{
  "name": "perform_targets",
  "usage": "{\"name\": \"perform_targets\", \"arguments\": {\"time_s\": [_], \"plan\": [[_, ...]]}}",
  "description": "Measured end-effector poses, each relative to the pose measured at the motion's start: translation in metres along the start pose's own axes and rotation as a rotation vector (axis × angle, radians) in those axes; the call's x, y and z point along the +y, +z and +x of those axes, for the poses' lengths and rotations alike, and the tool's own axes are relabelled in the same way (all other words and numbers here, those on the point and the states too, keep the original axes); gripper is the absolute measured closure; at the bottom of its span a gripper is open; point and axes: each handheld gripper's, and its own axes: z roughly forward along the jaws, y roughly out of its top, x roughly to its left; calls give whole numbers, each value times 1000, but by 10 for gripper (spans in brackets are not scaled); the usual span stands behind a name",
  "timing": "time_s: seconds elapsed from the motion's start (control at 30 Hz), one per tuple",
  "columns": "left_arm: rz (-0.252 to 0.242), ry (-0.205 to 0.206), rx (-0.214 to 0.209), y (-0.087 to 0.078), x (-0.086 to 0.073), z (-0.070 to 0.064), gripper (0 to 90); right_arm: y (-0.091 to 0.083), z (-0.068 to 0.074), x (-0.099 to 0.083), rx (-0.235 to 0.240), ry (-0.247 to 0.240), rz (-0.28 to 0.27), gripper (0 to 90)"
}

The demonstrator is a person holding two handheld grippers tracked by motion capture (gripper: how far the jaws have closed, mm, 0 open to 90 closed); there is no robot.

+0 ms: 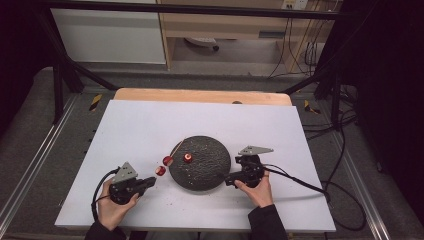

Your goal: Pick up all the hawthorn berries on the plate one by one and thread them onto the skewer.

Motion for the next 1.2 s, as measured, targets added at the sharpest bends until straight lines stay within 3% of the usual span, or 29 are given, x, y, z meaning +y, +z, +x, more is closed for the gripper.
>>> {"name": "perform_targets", "arguments": {"time_s": [0.4,0.87,1.2], "plan": [[5,-9,-11,-3,-9,7,885,16,14,31,-15,-51,83,16],[5,-21,-5,-7,-12,13,886,51,33,57,-18,-124,217,21],[8,-24,-4,-8,-12,15,885,71,42,75,-37,-160,264,43]]}}
